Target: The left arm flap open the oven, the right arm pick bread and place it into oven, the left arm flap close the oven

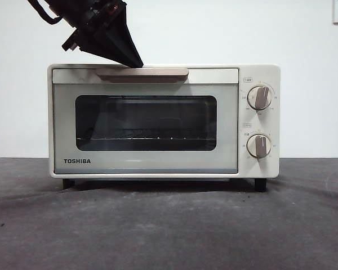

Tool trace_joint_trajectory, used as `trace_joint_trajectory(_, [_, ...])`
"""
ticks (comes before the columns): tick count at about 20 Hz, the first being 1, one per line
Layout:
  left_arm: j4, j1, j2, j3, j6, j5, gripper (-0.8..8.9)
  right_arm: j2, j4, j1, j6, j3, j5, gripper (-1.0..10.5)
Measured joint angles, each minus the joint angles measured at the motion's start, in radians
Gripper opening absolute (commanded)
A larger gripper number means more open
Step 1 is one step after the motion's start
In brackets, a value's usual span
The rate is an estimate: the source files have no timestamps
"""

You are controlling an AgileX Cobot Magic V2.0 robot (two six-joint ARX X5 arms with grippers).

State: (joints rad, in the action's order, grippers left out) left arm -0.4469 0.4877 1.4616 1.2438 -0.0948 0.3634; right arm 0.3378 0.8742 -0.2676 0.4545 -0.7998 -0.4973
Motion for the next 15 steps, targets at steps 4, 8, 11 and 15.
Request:
trace_joint_trajectory(4, [-0.042,0.001,0.0,0.009,-0.009,0.005,0.09,0.0,0.0,0.0,0.0,0.0,0.0,1.0])
trace_joint_trajectory(8, [-0.087,0.014,-0.006,0.013,-0.031,0.008,0.09,0.0,0.0,0.0,0.0,0.0,0.0,1.0])
trace_joint_trajectory(11, [-0.127,0.027,-0.01,0.013,-0.041,0.013,0.09,0.0,0.0,0.0,0.0,0.0,0.0,1.0])
trace_joint_trajectory(15, [-0.192,0.061,-0.012,0.014,-0.047,-0.001,0.09,0.0,0.0,0.0,0.0,0.0,0.0,1.0])
